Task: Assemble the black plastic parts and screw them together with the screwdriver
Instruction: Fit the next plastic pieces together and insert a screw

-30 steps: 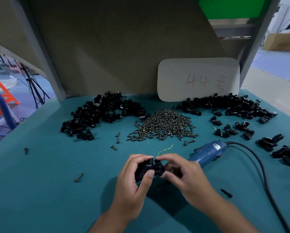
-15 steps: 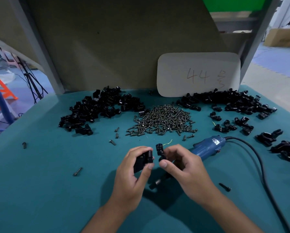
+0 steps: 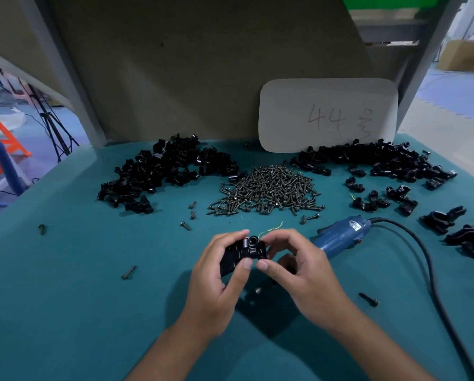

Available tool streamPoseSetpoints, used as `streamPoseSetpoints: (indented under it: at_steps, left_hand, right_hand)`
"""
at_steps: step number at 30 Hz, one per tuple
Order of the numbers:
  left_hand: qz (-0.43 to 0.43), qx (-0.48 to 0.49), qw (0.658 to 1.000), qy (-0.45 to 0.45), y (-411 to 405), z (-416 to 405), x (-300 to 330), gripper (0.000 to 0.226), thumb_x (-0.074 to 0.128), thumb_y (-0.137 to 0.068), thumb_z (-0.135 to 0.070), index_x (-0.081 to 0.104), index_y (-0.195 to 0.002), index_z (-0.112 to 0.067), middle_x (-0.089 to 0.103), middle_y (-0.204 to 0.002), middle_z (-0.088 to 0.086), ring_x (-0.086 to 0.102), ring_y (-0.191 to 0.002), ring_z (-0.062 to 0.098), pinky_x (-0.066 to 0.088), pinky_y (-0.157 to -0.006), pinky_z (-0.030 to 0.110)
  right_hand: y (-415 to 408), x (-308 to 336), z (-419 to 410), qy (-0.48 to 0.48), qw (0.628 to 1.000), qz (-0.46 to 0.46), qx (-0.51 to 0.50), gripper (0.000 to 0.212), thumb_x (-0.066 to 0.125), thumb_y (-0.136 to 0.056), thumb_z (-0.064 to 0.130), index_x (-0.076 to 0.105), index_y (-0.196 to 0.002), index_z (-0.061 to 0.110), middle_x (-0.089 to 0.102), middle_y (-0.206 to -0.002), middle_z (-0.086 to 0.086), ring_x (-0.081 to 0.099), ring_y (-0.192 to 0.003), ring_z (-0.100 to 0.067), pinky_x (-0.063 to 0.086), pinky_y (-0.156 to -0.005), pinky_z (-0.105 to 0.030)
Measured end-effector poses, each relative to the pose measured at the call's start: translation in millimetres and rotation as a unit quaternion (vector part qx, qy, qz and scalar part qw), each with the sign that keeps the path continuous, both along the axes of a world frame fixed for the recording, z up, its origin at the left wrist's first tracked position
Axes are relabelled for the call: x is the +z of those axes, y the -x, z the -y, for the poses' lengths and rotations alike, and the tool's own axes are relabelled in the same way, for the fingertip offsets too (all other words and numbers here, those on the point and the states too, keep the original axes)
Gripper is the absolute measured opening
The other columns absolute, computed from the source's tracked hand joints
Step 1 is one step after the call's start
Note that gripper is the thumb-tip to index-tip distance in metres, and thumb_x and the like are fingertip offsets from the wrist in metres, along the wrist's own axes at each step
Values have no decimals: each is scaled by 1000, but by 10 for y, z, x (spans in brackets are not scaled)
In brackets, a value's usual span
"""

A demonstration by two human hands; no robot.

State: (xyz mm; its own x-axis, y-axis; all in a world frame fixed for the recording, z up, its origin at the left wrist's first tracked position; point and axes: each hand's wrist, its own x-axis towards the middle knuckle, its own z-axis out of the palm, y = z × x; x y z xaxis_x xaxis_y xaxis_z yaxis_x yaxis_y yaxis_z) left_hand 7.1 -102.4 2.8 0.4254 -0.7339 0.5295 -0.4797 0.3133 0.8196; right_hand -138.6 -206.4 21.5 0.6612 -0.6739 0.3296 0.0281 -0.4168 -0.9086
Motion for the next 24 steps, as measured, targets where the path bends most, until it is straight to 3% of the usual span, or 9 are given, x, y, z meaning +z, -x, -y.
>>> streamPoseSetpoints:
  at_steps: [12,18,20,24]
  left_hand:
    - [-2,-6,1000,2,-12,4,25,22,57,-97,-37,62,-119,-36,63,-114,-12,64,-110,16,47,-89,15]
    - [-4,-12,1000,-18,-29,5,28,21,58,-97,-42,63,-116,-37,64,-113,-11,65,-109,17,48,-89,17]
    - [-1,-14,1000,-26,-37,5,32,21,58,-97,-45,62,-116,-39,64,-113,-11,64,-109,16,48,-89,17]
    - [-11,-24,999,-40,-57,14,38,22,58,-95,-47,62,-116,-39,66,-113,-13,64,-109,14,47,-89,16]
  right_hand:
    - [-23,-8,-40,11,1000,-5,-3,28,74,-82,51,63,-105,41,68,-99,12,65,-88,-18,53,-69,-50]
    - [-9,-24,-35,5,1000,-19,-1,26,80,-85,38,64,-106,37,67,-98,14,60,-76,-5,47,-64,-29]
    - [-13,-23,-41,7,1000,-20,-9,28,79,-83,44,64,-105,37,66,-98,16,59,-78,-5,46,-65,-26]
    - [-17,-19,-41,23,999,-21,-28,34,74,-78,59,63,-104,39,62,-104,13,57,-97,-16,49,-71,-33]
